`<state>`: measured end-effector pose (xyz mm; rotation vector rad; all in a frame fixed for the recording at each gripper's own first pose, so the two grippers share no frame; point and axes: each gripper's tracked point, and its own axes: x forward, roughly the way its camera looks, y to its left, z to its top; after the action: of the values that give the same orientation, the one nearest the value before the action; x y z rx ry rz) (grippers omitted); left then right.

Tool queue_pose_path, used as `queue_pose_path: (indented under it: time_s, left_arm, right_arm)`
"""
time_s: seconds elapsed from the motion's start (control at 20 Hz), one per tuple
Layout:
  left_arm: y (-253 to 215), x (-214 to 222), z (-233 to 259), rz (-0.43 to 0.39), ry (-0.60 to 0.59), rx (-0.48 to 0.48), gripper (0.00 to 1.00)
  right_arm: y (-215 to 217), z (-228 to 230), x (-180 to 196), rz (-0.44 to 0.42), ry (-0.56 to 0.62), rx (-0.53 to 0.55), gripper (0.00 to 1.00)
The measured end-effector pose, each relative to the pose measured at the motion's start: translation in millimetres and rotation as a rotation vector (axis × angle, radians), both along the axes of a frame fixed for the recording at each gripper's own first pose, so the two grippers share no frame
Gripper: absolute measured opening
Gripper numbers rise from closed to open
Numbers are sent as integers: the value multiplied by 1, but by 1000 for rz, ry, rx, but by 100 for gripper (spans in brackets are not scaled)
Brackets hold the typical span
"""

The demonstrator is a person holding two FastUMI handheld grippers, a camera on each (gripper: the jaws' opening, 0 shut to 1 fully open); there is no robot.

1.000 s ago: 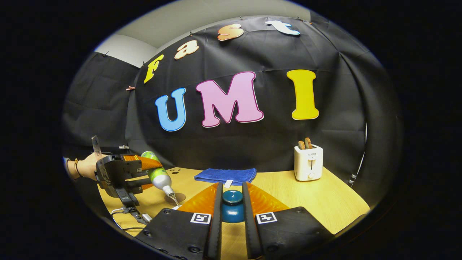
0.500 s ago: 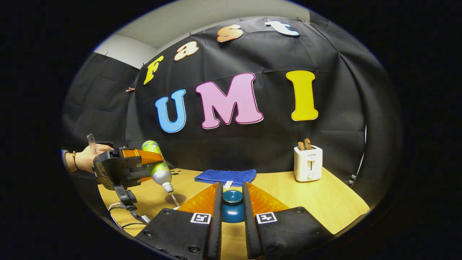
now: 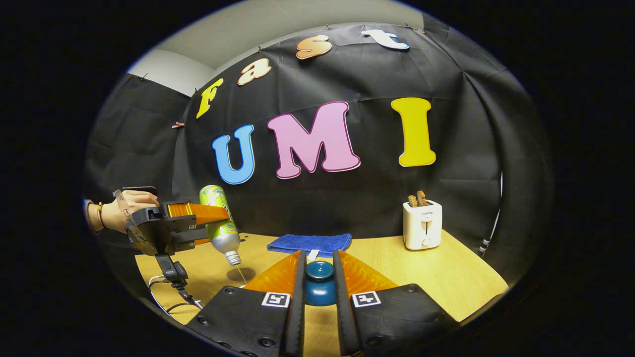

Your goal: Open the teacup lid with one hand, grasp the water bottle and pour water into the teacup with the other hand; after pouring, place the water bottle on the coaster and then close the teacup lid.

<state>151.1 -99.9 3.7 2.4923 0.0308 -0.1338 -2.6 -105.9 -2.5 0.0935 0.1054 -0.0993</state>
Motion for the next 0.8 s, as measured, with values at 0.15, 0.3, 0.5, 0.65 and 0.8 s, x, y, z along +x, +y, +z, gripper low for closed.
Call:
queue_pose_path:
  time_s: [0.15, 0.3, 0.5, 0.65, 0.8]
  left_arm:
    - [-7, 4, 3, -10, -2, -1, 82]
    - [-7, 3, -4, -17, 11, -70, 81]
    - [2, -5, -29, 28, 72, -343, 82]
    - [1, -13, -49, 65, 123, -640, 82]
    - [-2, -23, -67, 130, 175, -954, 81]
  right_arm:
    - [0, 0, 0, 2, 0, 3, 30]
    - [1, 0, 1, 5, 0, 6, 30]
    - [0, -2, 1, 1, 3, 7, 30]
    - [-2, -3, 2, -3, 6, 14, 30]
    - [-3, -2, 0, -6, 4, 16, 30]
